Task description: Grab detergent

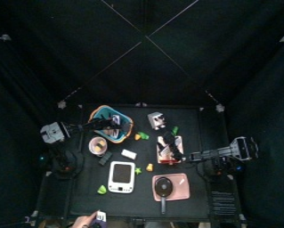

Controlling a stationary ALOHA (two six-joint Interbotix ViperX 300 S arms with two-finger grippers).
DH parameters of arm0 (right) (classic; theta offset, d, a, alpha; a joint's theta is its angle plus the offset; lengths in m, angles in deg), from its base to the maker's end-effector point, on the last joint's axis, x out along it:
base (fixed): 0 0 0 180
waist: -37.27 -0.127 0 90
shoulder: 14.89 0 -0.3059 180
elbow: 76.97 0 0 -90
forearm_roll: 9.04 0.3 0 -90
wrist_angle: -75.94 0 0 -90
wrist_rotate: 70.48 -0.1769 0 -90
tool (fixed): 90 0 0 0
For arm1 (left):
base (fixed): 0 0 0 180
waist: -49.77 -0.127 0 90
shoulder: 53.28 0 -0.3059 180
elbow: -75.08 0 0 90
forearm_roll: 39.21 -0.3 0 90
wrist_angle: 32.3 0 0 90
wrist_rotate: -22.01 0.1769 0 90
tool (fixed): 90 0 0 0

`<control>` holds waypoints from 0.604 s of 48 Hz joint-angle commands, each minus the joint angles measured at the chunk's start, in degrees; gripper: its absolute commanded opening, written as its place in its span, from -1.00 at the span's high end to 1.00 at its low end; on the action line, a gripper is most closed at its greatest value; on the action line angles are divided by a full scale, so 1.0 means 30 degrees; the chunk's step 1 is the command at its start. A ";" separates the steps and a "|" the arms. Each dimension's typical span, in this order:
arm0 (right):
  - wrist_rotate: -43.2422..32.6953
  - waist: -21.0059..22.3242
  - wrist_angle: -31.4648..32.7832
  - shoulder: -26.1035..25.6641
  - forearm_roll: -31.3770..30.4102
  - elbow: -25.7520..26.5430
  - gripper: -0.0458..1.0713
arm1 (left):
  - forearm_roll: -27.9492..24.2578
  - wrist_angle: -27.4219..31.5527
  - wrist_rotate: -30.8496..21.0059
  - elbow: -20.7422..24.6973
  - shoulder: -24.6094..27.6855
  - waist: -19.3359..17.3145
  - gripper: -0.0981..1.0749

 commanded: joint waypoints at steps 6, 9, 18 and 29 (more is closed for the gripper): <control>0.0000 0.0088 0.0029 -0.0234 -0.0059 0.0410 -0.62 | 0.0000 -0.0088 -0.0088 0.0234 -0.1406 -0.0059 -0.38; 0.0029 0.0088 0.0029 -0.0234 -0.0059 0.0381 -0.62 | 0.0000 -0.0117 -0.0117 0.0234 -0.1729 -0.0029 -0.38; 0.0029 0.0088 0.0029 -0.0234 -0.0059 0.0410 -0.62 | 0.0000 -0.0059 -0.0117 0.0176 -0.2490 -0.0029 -0.38; 0.0059 0.0088 0.0029 -0.0234 0.0000 0.0352 -0.62 | 0.0000 -0.0146 -0.0205 0.0000 -0.3516 -0.0029 -0.38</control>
